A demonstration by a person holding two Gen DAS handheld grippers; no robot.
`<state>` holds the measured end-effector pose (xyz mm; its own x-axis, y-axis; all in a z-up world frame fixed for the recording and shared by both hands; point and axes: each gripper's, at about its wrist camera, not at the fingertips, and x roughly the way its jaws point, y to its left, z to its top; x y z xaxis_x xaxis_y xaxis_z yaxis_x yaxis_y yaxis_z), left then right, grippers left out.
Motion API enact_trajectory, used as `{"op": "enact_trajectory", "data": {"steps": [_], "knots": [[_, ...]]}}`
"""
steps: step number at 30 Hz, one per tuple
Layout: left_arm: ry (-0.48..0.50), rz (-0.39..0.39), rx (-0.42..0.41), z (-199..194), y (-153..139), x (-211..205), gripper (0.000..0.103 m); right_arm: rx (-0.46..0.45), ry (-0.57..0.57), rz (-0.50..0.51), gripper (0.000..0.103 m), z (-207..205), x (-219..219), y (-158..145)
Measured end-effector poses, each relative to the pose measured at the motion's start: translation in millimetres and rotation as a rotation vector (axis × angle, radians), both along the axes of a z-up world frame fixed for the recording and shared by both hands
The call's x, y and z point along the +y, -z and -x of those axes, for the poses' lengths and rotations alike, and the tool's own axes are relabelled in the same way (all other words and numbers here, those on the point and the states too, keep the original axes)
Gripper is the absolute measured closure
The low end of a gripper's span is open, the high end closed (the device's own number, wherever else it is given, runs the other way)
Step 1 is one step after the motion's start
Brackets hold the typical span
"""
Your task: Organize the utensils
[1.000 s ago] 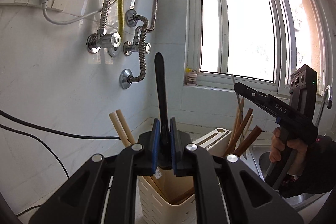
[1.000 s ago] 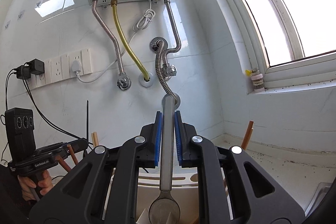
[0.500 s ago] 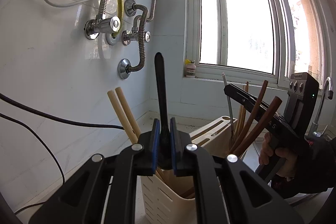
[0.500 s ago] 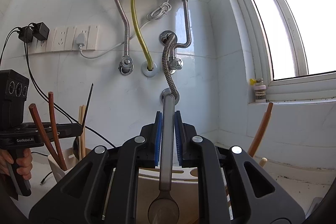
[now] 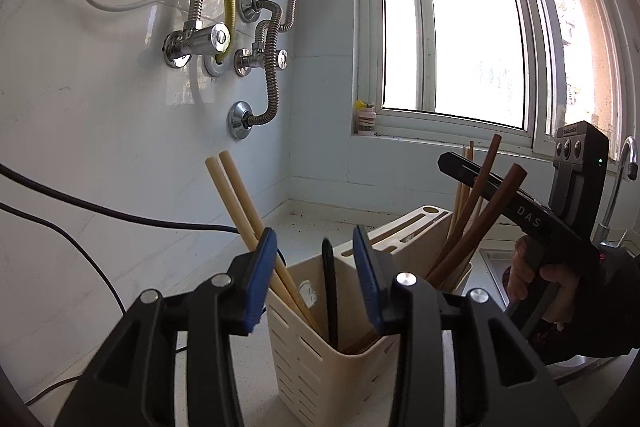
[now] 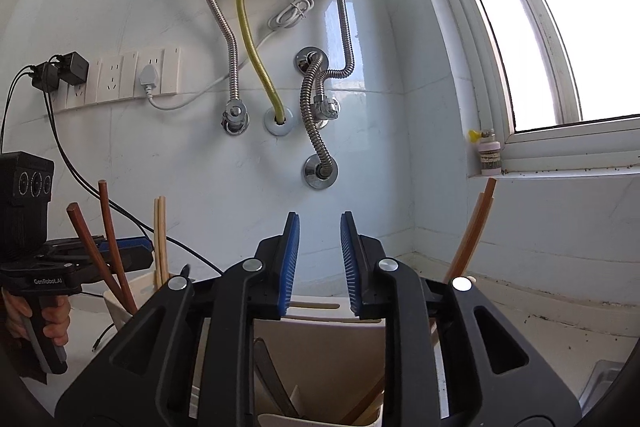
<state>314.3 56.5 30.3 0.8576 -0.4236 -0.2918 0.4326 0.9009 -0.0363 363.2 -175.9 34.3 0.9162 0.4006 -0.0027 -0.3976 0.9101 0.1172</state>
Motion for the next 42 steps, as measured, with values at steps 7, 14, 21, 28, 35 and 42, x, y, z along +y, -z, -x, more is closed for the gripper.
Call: {"op": "enact_trajectory", "data": {"steps": [7, 14, 21, 28, 35, 42], "knots": [[-0.026, 0.039, -0.002, 16.7, -13.4, 0.5, 0.055, 0.031, -0.036, -0.017, 0.079, 21.5, -13.9, -21.1], [-0.090, 0.027, -0.004, 34.3, -31.9, 3.3, 0.035, 0.116, -0.082, -0.010, 0.062, 35.1, -33.0, -33.4], [-0.121, 0.019, 0.022, 47.2, -43.6, 1.5, 0.008, 0.166, -0.094, 0.004, 0.034, 49.7, -43.9, -42.9], [-0.126, -0.009, 0.095, 53.3, -42.6, -5.0, 0.005, 0.206, -0.117, 0.076, 0.008, 63.1, -43.5, -44.6], [-0.121, -0.040, 0.156, 56.9, -37.6, -15.8, 0.005, 0.284, -0.137, 0.103, 0.008, 65.9, -45.8, -37.2], [-0.114, -0.083, 0.188, 55.9, -31.6, -32.9, 0.005, 0.332, -0.132, 0.168, 0.008, 67.8, -43.4, -21.5]]}}
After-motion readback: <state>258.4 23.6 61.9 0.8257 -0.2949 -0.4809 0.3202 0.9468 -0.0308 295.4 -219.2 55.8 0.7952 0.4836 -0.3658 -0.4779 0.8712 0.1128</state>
